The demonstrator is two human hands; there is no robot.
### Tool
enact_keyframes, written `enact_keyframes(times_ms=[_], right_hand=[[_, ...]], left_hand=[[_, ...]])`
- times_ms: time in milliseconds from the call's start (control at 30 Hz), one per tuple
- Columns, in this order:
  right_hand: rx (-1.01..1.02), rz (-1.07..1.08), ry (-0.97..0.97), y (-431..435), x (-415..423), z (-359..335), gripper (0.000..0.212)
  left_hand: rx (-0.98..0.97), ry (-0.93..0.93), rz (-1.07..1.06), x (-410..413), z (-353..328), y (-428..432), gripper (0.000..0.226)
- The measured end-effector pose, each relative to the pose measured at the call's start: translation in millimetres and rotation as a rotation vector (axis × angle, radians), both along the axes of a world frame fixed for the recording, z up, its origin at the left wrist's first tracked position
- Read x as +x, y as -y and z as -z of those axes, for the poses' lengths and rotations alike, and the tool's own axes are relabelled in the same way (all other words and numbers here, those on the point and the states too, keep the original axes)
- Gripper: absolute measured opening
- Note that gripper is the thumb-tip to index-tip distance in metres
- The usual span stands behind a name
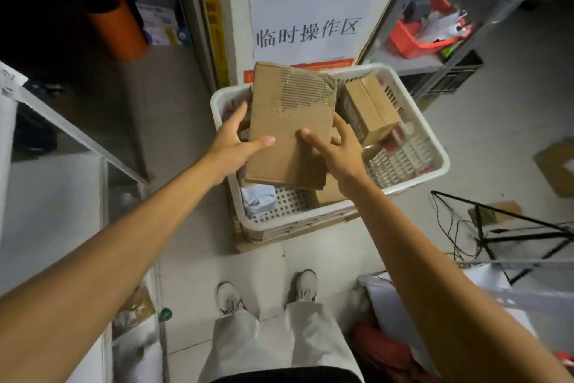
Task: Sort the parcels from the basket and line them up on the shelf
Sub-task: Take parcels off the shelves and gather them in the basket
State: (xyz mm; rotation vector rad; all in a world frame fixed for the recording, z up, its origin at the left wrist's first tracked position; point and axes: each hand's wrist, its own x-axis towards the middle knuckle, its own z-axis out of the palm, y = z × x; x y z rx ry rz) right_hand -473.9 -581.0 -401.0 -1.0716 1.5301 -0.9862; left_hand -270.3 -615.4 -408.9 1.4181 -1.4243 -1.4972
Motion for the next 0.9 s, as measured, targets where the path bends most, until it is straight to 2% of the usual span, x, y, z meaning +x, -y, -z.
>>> enact_keyframes(times_ms=[267,533,733,900], right_hand=[[0.058,0.019,0.039,48,-89,43,0.07],[0.154,-0.077,0.084,130,-168,85,0.058],[0.236,-0.15,0.069,168,-185,111,0.068],[0.359,-0.023,0.015,188,-214,118,0.077]], left_hand=[[0.028,0.039,0.014,-90,27,48,0.085],[0.209,0.078,-0.154,-173,56,103,0.086],[0.288,0.072,-0.235,-192,75,126,0.089],[0.303,0.056,-0.198,-223,96,153,0.088]])
